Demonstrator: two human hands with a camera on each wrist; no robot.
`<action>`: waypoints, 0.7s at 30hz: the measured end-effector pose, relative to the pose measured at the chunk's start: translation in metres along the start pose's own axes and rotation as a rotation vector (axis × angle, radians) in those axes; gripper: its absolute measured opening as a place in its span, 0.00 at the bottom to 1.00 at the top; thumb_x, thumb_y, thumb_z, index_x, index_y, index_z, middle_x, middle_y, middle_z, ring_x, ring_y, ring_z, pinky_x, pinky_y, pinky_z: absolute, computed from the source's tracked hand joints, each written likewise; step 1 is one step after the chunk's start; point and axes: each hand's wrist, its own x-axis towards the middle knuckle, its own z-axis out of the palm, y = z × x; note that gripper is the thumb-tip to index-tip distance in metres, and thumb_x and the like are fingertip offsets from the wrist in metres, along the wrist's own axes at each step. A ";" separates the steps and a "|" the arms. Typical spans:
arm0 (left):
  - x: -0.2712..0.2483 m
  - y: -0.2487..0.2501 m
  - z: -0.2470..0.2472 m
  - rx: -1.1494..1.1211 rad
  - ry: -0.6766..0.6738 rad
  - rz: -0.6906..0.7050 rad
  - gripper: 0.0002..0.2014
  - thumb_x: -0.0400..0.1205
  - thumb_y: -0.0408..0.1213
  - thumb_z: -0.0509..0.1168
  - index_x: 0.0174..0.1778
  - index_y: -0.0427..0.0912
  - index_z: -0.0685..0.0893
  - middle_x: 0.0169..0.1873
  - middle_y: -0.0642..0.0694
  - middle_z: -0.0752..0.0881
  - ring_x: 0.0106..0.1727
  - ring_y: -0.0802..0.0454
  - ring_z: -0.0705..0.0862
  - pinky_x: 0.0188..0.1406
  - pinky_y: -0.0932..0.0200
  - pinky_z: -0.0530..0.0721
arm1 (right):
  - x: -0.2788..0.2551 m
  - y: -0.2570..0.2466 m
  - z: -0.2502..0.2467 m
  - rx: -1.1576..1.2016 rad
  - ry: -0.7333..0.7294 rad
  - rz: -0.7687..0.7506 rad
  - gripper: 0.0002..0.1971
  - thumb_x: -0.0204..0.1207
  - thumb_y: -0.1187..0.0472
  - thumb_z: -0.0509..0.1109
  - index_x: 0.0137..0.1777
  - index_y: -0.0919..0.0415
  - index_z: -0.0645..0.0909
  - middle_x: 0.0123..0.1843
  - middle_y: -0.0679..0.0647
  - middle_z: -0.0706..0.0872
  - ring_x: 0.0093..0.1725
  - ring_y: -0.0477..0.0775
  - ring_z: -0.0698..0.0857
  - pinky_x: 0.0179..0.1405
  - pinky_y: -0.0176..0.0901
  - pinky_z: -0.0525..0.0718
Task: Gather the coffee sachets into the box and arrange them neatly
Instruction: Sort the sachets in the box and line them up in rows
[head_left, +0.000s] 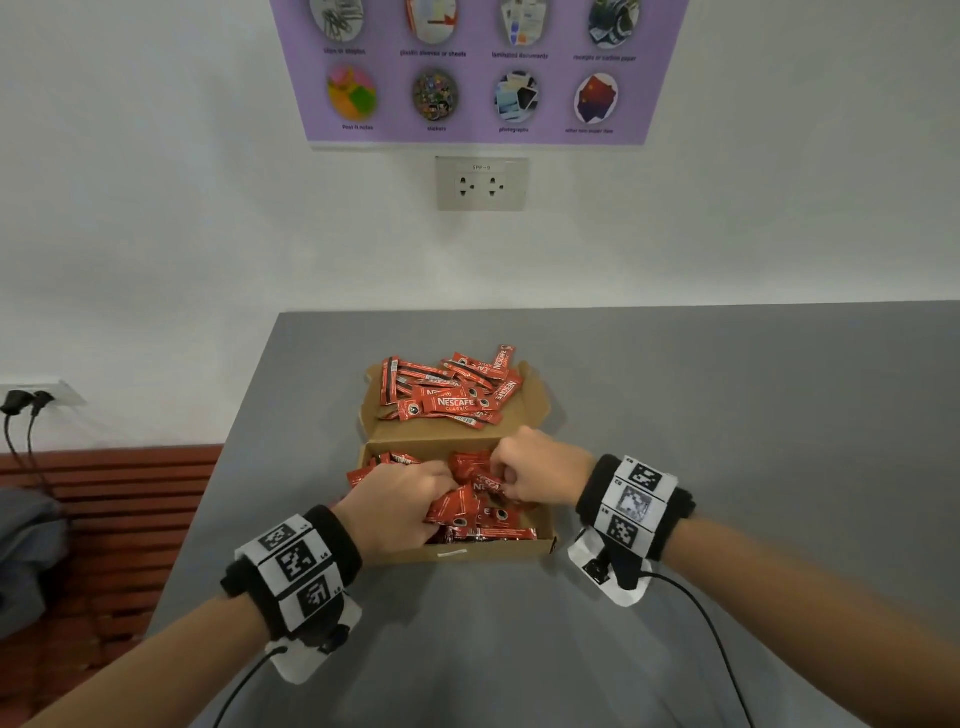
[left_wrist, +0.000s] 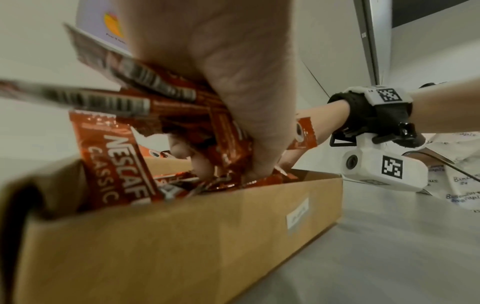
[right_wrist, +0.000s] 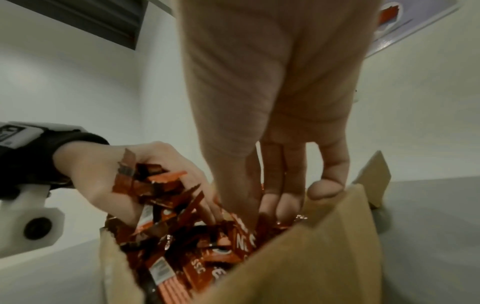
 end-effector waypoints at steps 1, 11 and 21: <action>0.000 0.001 -0.001 0.005 -0.008 -0.007 0.20 0.80 0.46 0.63 0.69 0.49 0.77 0.67 0.55 0.78 0.63 0.56 0.80 0.66 0.60 0.77 | 0.001 -0.001 0.000 0.001 0.009 0.009 0.06 0.73 0.67 0.69 0.48 0.67 0.85 0.42 0.58 0.88 0.41 0.56 0.86 0.43 0.49 0.86; 0.002 0.004 0.006 0.075 -0.052 -0.015 0.24 0.82 0.49 0.61 0.74 0.50 0.71 0.67 0.53 0.73 0.58 0.54 0.81 0.63 0.62 0.77 | 0.003 -0.005 0.008 -0.038 0.080 0.083 0.03 0.71 0.69 0.68 0.42 0.68 0.83 0.40 0.58 0.85 0.38 0.56 0.82 0.29 0.40 0.75; 0.004 0.001 0.008 0.079 -0.068 -0.013 0.22 0.81 0.49 0.62 0.71 0.47 0.75 0.67 0.52 0.72 0.54 0.53 0.82 0.62 0.60 0.79 | 0.005 -0.010 0.014 -0.105 0.088 0.121 0.08 0.71 0.70 0.68 0.35 0.61 0.71 0.42 0.61 0.83 0.35 0.56 0.74 0.25 0.40 0.65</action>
